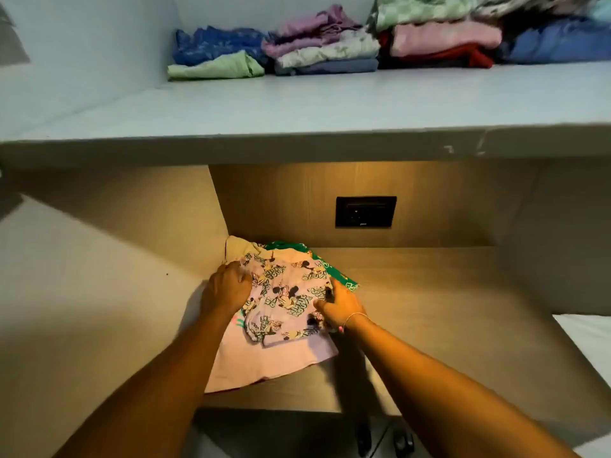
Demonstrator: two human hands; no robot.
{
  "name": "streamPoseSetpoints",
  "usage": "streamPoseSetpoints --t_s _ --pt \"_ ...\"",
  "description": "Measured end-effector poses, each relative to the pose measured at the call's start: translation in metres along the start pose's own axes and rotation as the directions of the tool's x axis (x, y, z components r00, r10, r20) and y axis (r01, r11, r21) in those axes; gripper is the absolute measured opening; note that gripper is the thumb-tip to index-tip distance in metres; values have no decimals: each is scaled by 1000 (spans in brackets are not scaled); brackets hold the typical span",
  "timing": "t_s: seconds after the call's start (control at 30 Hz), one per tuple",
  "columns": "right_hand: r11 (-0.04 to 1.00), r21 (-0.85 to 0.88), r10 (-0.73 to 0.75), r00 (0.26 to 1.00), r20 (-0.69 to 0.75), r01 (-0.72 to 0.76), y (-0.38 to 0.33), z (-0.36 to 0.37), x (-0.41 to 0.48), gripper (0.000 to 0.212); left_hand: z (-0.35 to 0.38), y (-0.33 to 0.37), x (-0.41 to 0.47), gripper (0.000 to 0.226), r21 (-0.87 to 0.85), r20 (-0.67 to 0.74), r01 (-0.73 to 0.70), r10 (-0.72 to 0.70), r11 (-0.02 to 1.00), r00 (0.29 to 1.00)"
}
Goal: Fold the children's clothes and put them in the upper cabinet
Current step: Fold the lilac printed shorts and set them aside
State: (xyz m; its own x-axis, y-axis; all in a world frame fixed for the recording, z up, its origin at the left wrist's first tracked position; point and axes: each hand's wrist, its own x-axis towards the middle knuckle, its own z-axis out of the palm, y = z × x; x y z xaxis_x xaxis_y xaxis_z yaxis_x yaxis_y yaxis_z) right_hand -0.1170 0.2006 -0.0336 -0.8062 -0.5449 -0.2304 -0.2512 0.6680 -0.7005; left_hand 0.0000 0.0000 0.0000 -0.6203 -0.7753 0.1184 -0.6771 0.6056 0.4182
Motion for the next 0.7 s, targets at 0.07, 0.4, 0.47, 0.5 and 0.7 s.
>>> streamPoseSetpoints --t_s 0.07,0.4,0.47,0.5,0.7 --pt "975 164 157 987 -18 -152 -6 6 17 63 4 4 15 43 -54 97 149 -143 987 985" --pt "724 498 472 870 146 -476 -35 -1 67 32 7 31 51 42 49 276 395 -393 917 877" --pt "770 478 443 893 78 -423 -37 -2 73 24 7 35 51 37 40 235 389 -387 920 892" --pt "786 492 414 910 32 -375 -37 -2 76 15 6 35 51 37 40 215 389 -389 920 896" --pt "760 626 231 973 -11 -173 -32 -8 71 12 0 24 49 41 -51 86 368 -363 928 928"
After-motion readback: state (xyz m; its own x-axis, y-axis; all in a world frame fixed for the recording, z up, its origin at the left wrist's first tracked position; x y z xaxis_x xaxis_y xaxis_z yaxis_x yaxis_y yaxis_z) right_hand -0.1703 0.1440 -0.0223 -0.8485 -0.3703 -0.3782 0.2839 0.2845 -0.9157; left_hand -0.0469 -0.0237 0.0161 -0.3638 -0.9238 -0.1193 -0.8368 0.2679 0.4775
